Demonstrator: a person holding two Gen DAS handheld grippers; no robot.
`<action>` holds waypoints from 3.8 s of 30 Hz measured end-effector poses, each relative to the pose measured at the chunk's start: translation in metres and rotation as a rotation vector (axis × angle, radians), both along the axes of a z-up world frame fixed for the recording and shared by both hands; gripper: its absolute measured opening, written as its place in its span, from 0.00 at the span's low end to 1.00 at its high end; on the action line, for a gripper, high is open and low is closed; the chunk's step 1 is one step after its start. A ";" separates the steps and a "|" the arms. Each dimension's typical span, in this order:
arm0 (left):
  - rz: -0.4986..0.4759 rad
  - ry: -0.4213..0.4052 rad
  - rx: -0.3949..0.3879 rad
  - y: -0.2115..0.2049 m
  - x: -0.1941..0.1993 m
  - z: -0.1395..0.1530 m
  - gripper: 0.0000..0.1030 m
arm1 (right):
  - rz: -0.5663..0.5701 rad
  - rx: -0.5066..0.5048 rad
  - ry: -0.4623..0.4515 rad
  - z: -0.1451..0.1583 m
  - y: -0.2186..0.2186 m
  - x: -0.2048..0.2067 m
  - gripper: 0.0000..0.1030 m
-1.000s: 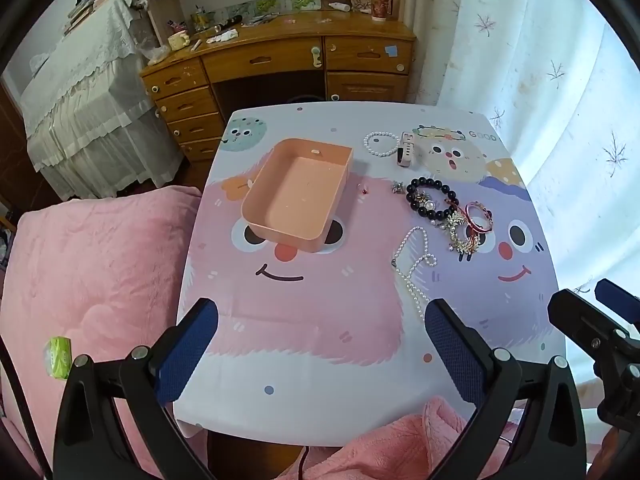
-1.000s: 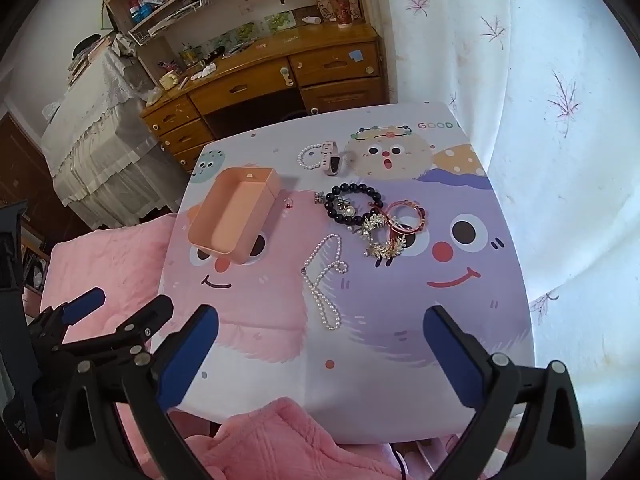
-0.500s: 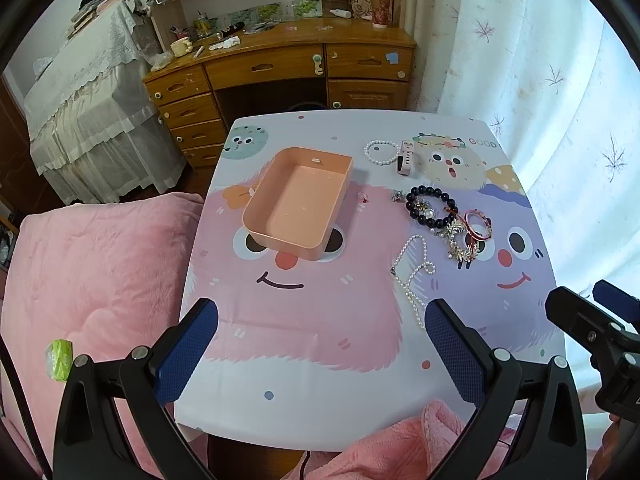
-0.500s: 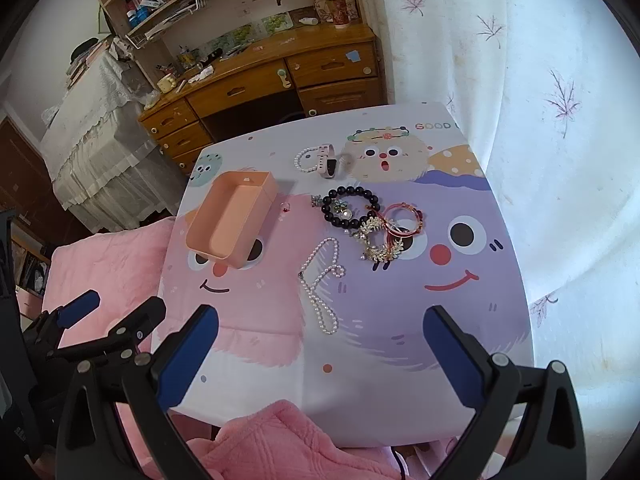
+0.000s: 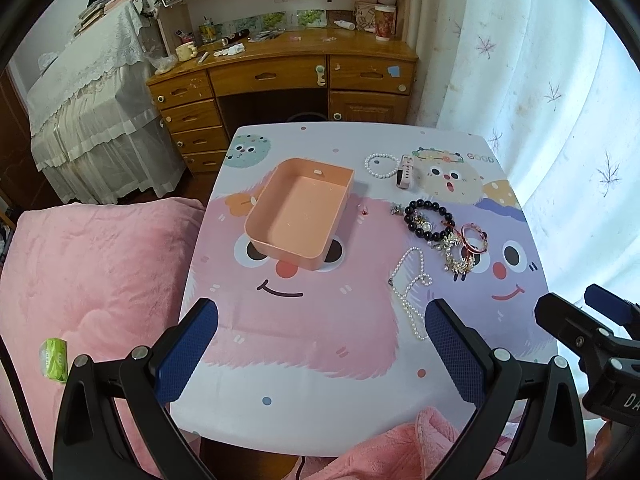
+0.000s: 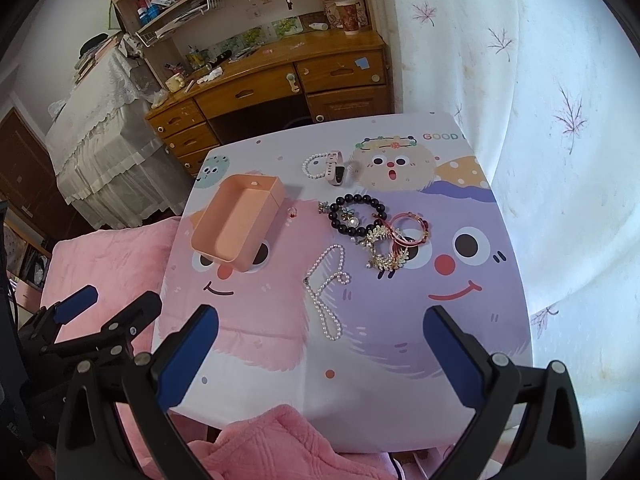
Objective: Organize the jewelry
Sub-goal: 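Move both tools over the table toward the scattered jewelry, then grasp the pearl necklace with the left tool while the right tool grasps the red bracelet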
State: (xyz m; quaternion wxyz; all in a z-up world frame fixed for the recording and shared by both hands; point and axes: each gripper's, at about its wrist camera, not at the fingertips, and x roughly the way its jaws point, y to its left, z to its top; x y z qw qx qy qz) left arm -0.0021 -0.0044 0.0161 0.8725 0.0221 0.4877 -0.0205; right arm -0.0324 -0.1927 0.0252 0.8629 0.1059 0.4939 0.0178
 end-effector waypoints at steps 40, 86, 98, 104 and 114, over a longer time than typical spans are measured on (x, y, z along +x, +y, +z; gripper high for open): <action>-0.273 0.220 -0.082 -0.017 0.044 -0.088 0.99 | -0.009 -0.392 -0.093 -0.035 0.010 -0.018 1.00; -0.076 0.231 -0.049 -0.135 0.091 -0.216 0.08 | 0.201 -0.077 -0.086 -0.212 -0.104 0.147 0.61; -0.013 0.234 -0.110 -0.112 0.082 -0.205 0.03 | 0.195 -0.071 -0.129 -0.190 -0.099 0.140 0.61; -0.045 0.224 -0.146 -0.101 0.080 -0.185 0.03 | 0.196 -0.078 -0.150 -0.175 -0.089 0.137 0.61; -0.122 0.165 -0.187 -0.087 0.103 -0.111 0.03 | 0.191 -0.080 -0.219 -0.137 -0.065 0.138 0.61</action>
